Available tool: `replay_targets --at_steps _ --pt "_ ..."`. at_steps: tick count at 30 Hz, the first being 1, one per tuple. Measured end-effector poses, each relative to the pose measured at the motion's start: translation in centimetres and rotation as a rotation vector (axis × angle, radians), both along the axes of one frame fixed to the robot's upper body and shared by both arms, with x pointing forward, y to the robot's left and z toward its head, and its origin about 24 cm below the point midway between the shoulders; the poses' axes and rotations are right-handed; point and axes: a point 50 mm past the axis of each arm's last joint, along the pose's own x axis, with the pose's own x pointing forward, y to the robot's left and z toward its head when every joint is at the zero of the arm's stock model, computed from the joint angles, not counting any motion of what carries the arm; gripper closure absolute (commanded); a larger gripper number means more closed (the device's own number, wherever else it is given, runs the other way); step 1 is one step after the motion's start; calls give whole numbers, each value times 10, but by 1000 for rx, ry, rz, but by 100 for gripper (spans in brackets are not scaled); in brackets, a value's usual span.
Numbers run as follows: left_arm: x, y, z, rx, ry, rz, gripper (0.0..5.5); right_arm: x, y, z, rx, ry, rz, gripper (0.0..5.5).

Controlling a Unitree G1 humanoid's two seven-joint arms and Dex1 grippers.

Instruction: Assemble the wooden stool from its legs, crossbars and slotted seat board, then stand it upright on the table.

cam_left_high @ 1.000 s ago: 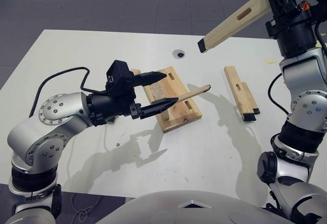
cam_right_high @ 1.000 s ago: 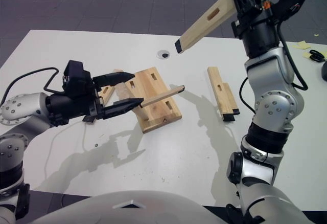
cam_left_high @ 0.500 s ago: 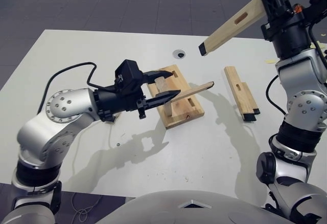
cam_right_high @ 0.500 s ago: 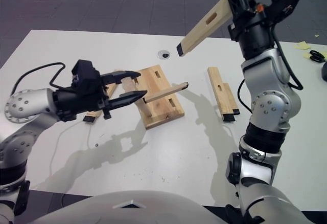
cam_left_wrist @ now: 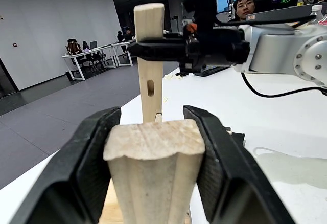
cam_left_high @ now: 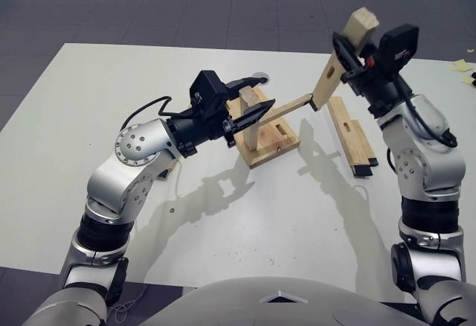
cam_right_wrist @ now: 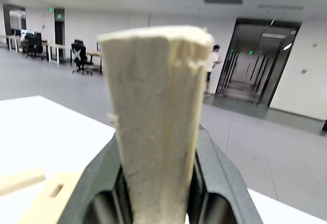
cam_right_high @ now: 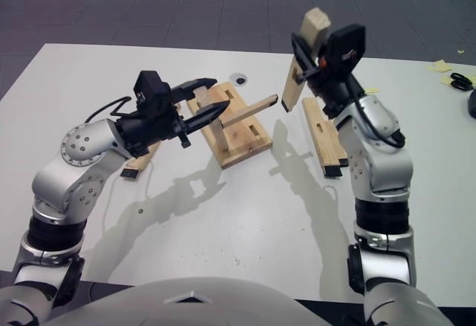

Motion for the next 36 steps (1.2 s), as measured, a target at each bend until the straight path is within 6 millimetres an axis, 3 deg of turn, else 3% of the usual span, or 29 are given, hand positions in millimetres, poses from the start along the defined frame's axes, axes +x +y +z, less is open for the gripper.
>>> replay_targets --at_steps 4,13,18,36 --pt "-1 0 0 3 -5 2 346 -4 -1 -17 23 49 -13 448" --pt "-1 -1 -1 6 -14 6 346 -10 14 -16 137 21 -1 448" --pt "-2 -2 -2 12 -24 8 346 -17 17 -26 140 50 0 448" --pt "-2 -3 -4 20 -41 14 346 -16 26 -20 143 -7 -30 448"
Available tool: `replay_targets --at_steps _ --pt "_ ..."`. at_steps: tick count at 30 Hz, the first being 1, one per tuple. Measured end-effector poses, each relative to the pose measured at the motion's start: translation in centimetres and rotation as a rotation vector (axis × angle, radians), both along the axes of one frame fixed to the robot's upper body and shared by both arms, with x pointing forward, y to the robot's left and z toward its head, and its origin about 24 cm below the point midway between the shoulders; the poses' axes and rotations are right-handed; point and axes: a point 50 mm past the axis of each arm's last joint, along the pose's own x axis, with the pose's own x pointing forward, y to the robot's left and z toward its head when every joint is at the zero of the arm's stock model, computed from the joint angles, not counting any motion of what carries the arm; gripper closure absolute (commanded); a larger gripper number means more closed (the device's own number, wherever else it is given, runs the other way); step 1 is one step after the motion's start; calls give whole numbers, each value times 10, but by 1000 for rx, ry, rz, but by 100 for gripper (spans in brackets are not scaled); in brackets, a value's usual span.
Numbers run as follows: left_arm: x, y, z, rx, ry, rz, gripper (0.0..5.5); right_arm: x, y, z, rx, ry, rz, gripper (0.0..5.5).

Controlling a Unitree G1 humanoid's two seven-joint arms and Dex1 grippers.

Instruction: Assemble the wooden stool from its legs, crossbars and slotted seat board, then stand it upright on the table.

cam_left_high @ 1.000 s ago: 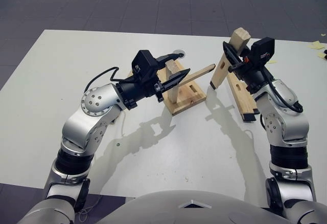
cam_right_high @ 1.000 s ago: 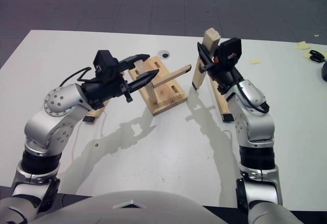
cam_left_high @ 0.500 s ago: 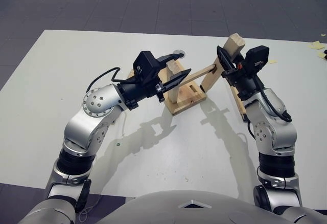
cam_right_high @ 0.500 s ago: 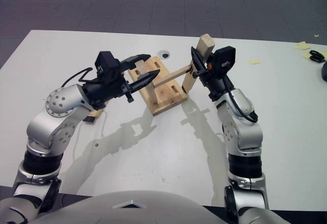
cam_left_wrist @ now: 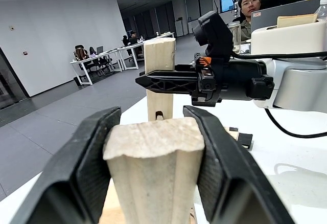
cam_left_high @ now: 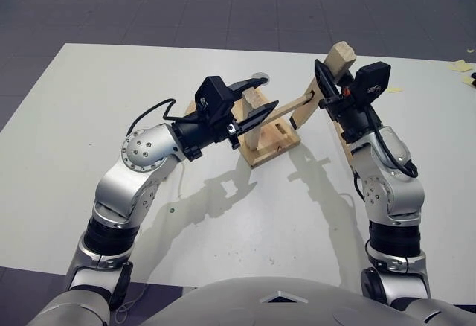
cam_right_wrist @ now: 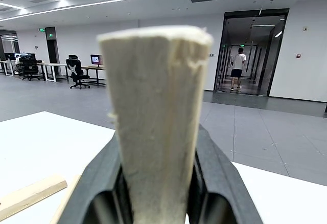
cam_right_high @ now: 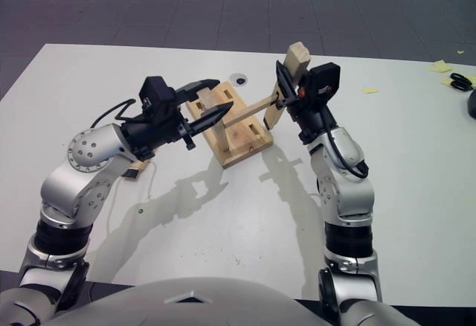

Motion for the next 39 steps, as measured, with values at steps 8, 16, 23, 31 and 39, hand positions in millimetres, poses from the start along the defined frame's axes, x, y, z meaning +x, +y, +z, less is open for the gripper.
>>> replay_targets --at_steps 8,16,23,31,39 --pt "1 0 -1 -3 -4 -5 346 -6 2 -1 -40 47 96 448" --pt "2 0 -2 -5 -8 -5 346 -4 2 2 -33 61 102 448" --pt "3 1 -2 -4 -11 4 346 2 4 25 -29 38 134 448" --pt "4 1 -3 0 -16 12 346 -1 6 34 -32 65 158 448" --pt "3 2 -3 1 -17 16 346 -6 4 22 0 149 119 448"
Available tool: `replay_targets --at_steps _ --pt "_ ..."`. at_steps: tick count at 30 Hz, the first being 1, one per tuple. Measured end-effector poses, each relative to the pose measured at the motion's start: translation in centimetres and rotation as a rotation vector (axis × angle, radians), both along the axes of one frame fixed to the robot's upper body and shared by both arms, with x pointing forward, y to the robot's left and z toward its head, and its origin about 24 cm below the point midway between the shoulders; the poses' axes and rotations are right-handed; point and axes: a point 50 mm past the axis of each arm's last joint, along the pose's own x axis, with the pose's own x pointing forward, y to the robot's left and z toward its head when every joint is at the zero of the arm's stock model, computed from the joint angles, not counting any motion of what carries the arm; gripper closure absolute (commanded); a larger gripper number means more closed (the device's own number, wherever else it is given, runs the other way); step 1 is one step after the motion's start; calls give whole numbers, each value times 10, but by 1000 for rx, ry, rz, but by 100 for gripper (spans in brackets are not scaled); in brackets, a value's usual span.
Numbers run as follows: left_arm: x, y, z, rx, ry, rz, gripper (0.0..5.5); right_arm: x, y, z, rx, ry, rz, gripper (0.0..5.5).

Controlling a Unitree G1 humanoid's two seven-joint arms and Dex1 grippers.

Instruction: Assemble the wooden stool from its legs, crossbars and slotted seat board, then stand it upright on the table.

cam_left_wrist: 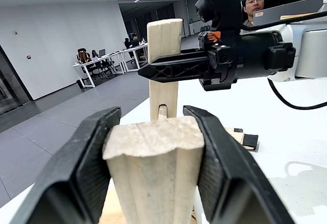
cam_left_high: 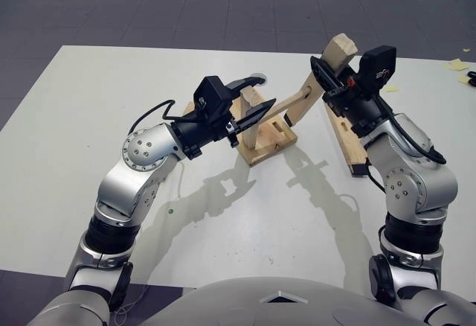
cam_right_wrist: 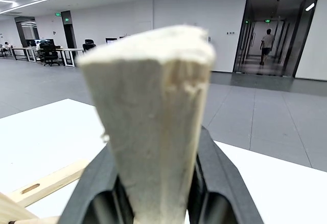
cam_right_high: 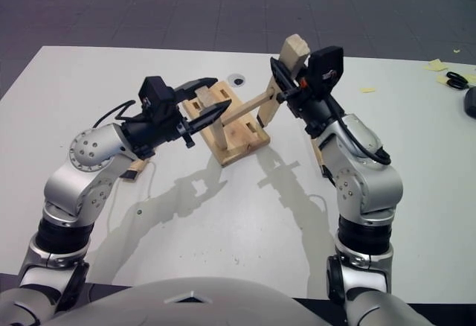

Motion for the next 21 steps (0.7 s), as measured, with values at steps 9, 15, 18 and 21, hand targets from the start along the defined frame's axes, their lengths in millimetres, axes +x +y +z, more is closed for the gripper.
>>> replay_targets --at_steps 9,15,18,21 --pt "1 1 -1 -2 -4 3 346 11 -7 -4 106 123 18 448" --pt "3 2 -3 1 4 7 346 20 -9 -1 35 168 78 448" --pt "4 2 -4 5 4 12 346 23 -8 -1 37 193 88 448" --pt "4 2 -4 2 -1 16 346 28 -8 -1 63 228 92 448"
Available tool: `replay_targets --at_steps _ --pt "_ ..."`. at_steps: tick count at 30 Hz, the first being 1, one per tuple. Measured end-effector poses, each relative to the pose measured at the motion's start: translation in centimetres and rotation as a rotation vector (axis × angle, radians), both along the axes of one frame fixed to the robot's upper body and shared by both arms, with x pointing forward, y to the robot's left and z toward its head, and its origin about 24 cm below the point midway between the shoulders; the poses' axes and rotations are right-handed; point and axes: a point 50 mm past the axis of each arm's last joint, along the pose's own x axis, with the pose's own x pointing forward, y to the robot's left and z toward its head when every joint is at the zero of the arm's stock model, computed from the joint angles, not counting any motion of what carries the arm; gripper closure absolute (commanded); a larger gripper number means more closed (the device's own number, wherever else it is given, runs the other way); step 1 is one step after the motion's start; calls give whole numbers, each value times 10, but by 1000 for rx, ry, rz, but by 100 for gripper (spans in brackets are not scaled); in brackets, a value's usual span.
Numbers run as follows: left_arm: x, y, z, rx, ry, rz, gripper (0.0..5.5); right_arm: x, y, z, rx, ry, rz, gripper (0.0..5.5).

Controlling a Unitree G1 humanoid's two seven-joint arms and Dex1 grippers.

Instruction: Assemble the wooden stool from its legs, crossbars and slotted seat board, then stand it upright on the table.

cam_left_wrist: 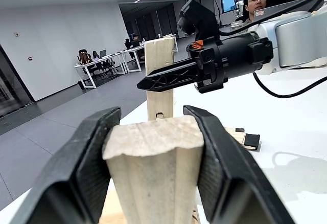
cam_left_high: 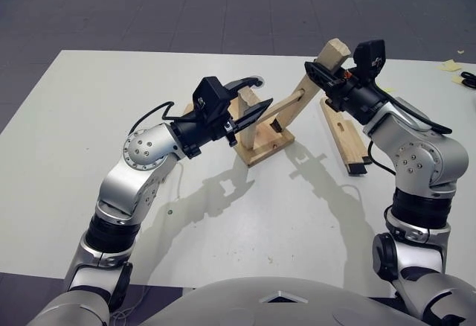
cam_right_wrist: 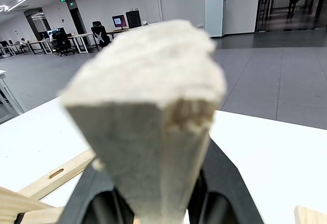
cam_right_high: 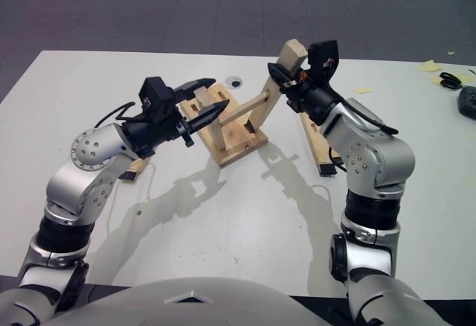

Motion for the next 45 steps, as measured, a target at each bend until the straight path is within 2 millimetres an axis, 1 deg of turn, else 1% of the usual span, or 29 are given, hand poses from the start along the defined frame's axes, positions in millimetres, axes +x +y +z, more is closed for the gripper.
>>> replay_targets --at_steps 2,6,11,15,18,21,25,29,30,33,39,41,43,44,45 --pt "0 0 0 -1 -1 1 346 2 -1 -3 24 40 -1 448" --pt "1 1 -1 1 -2 6 346 11 0 1 39 99 25 446" --pt "2 2 -2 8 2 14 346 19 1 6 -48 143 71 446" --pt "6 5 -3 20 7 30 346 29 8 8 -85 201 73 446" --pt "9 8 -4 22 14 47 346 32 15 6 -81 232 31 446" --pt "9 9 -4 21 14 52 346 30 18 7 -86 244 4 446" --pt "9 10 -4 23 12 51 346 21 16 10 -99 232 -9 446" --pt "10 10 -5 31 14 54 346 20 17 8 -77 217 -23 446" --pt "10 10 -5 30 14 54 346 21 17 8 -69 210 -25 409" --pt "10 8 -4 25 10 46 346 23 18 8 -26 194 -31 366" --pt "13 7 -2 23 4 42 346 25 18 12 74 167 -5 254" --pt "13 6 -1 23 1 40 346 26 16 17 103 152 6 230" --pt "13 5 0 20 -3 37 346 26 13 24 151 132 16 192" --pt "13 4 1 17 -6 35 310 25 12 30 190 114 28 176" --pt "13 4 2 15 -9 33 300 25 13 40 242 80 61 158"
